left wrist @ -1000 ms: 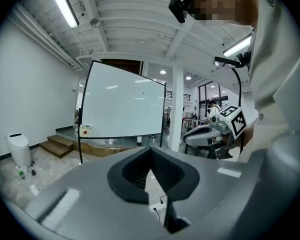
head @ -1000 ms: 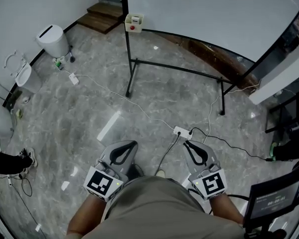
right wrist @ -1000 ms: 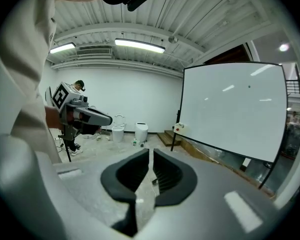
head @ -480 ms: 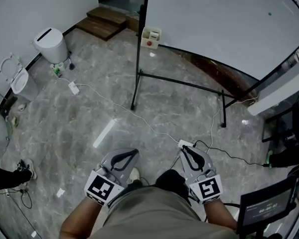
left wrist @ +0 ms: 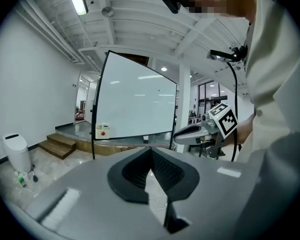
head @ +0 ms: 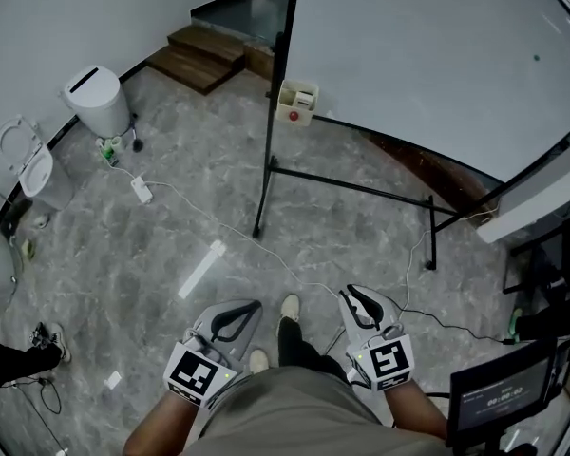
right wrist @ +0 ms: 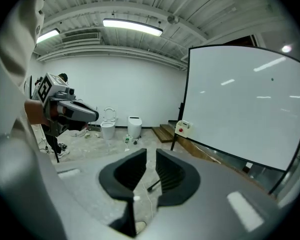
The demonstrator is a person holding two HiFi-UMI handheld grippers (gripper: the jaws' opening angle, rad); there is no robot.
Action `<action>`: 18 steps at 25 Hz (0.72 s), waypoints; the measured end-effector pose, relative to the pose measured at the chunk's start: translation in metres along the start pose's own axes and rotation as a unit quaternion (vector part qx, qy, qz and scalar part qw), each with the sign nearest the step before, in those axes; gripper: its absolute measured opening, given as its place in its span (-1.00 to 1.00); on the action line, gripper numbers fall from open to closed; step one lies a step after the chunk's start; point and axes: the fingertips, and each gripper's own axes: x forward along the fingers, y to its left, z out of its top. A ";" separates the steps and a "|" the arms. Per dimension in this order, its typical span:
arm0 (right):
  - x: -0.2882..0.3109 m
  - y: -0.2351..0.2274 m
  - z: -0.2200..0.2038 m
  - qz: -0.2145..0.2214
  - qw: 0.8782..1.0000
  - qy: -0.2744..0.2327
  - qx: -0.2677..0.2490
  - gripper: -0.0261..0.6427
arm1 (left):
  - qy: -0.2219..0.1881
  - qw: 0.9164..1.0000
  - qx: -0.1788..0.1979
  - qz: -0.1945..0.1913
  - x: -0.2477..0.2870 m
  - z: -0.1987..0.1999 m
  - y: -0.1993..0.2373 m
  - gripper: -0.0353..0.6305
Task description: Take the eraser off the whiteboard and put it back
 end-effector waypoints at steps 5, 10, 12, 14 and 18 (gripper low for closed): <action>0.072 -0.062 0.024 0.013 1.000 -0.014 0.005 -0.67 | 0.009 1.000 -0.004 0.021 0.060 0.022 0.048 -0.88; 0.140 -0.121 0.050 0.020 0.999 -0.028 -0.003 -0.65 | -0.001 0.999 0.005 0.034 0.116 0.060 0.089 -0.88; 0.167 -0.139 0.055 0.024 0.999 -0.024 -0.002 -0.65 | -0.007 0.999 -0.009 0.038 0.136 0.069 0.103 -0.88; 0.189 -0.149 0.059 0.021 1.000 -0.021 0.008 -0.65 | -0.007 0.999 -0.011 0.031 0.148 0.074 0.113 -0.88; 0.233 -0.164 0.067 0.013 1.000 -0.005 0.004 -0.65 | 0.005 0.999 -0.025 0.019 0.167 0.071 0.146 -0.88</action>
